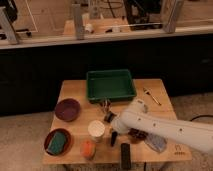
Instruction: Place brush in table surface
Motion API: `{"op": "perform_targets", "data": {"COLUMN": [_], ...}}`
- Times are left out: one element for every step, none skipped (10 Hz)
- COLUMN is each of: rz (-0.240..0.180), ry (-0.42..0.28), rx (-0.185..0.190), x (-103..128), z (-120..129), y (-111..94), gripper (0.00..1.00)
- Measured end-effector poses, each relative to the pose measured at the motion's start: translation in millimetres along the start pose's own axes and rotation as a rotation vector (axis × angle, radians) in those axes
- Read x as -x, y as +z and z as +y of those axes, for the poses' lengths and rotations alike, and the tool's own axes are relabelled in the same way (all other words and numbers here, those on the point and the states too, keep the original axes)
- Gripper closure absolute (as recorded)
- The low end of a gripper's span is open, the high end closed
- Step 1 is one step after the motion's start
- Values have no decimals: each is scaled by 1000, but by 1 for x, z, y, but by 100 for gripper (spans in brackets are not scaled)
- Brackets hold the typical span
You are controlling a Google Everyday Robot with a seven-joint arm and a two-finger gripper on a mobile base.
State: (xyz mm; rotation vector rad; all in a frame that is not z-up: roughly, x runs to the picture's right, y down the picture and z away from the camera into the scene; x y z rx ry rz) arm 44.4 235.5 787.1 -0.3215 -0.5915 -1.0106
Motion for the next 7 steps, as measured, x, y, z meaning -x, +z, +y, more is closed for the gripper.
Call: {"op": "perform_targets", "data": {"rz": [-1,-2,-3,-2,2,5,8], "ry": [8,23,41,90,134,176,252], "rx": [4,10,14,16,14,10,3], "x": [0,-2,-3,-8,-13,-20,-35], "z": [0,0,-2,-6,-10,-12,-15], "y": [1,1,-1,-13,-27,-38,-55], "gripper": [20,20,20,20,20,20,20]}}
